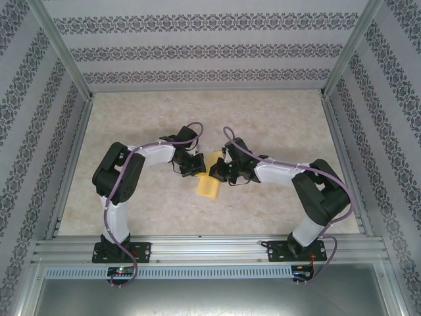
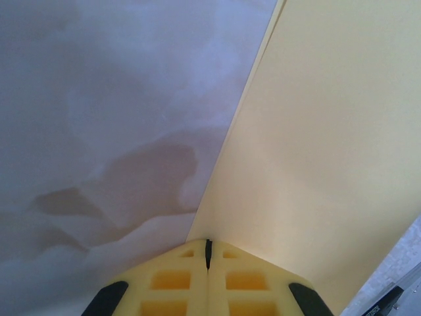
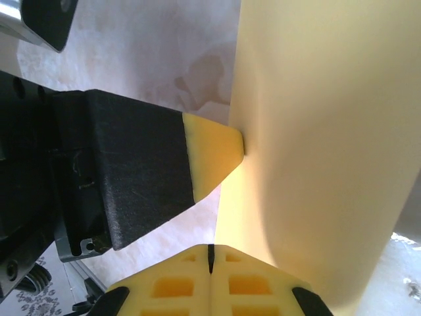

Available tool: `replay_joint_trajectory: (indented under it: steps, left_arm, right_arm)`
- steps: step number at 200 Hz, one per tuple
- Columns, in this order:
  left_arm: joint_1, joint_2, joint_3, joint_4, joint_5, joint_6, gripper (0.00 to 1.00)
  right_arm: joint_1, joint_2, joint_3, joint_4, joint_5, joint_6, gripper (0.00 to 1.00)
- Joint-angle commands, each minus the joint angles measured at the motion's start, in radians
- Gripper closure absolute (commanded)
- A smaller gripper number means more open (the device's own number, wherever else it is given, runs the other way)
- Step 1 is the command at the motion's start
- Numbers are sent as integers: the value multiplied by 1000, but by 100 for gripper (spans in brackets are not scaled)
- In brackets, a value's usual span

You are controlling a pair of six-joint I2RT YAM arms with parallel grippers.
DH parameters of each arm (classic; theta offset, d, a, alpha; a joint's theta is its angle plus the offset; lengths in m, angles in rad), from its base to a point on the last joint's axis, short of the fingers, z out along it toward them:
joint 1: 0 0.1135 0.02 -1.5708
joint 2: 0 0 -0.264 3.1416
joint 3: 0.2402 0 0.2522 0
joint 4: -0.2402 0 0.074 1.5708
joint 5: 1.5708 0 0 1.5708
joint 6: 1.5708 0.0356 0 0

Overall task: Fold a paper plane with a square sheet of paper (pick it up from the middle)
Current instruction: Hold the square sheet of paper at the center of the table, then fold the square sheet of paper in half at the center of the table.

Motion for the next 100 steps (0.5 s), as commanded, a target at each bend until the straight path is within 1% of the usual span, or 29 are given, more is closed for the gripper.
replay_joint_trajectory:
  steps: [1,27,53,100]
  left_arm:
    - [-8,39,-6,-91,-73,27,100]
    - [-7,39,-8,-89,-74,29,100]
    - [-7,39,-8,-92,-76,29,100]
    - [-7,38,-8,-94,-75,30,100]
  right_arm:
    - [-27,-54,-44,40,0,3,95]
    - [-39,-38,-71,99,-48,16,95]
    - [-44,-28,-95,120,-32,21,95]
    - [-64,24,-128,169,-62,10,95]
